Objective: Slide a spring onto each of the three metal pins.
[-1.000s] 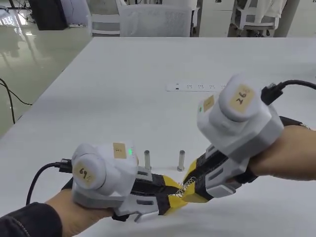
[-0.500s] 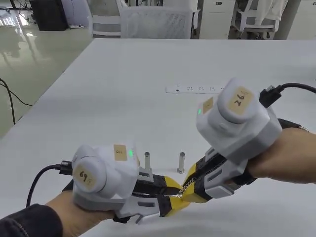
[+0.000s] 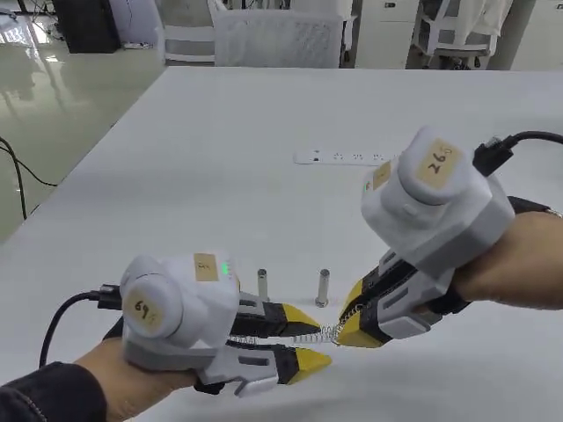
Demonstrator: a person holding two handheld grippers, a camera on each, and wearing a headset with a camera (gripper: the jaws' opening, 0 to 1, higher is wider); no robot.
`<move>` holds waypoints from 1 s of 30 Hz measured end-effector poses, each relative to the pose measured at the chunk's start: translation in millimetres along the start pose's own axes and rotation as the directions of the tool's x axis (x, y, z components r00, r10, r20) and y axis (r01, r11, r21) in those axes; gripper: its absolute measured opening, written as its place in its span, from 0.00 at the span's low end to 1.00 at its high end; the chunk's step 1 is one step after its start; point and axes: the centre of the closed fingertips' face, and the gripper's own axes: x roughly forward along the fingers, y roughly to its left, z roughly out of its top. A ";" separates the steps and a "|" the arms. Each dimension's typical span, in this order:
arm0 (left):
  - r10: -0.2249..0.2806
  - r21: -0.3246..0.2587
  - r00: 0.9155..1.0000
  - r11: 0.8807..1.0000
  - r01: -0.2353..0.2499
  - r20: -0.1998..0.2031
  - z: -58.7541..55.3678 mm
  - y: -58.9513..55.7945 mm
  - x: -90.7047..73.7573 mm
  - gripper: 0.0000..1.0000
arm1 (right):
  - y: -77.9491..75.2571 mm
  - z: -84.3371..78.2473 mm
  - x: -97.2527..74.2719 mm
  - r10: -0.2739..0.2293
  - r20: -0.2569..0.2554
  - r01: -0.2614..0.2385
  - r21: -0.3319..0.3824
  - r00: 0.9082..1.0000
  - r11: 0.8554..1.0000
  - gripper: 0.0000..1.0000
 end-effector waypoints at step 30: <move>0.183 -0.129 0.983 0.975 -0.181 0.007 -22.5 30.1 -45.0 0.44 | -54.7 -30.9 -42.6 -0.123 -0.072 0.127 0.052 0.990 0.990 0.09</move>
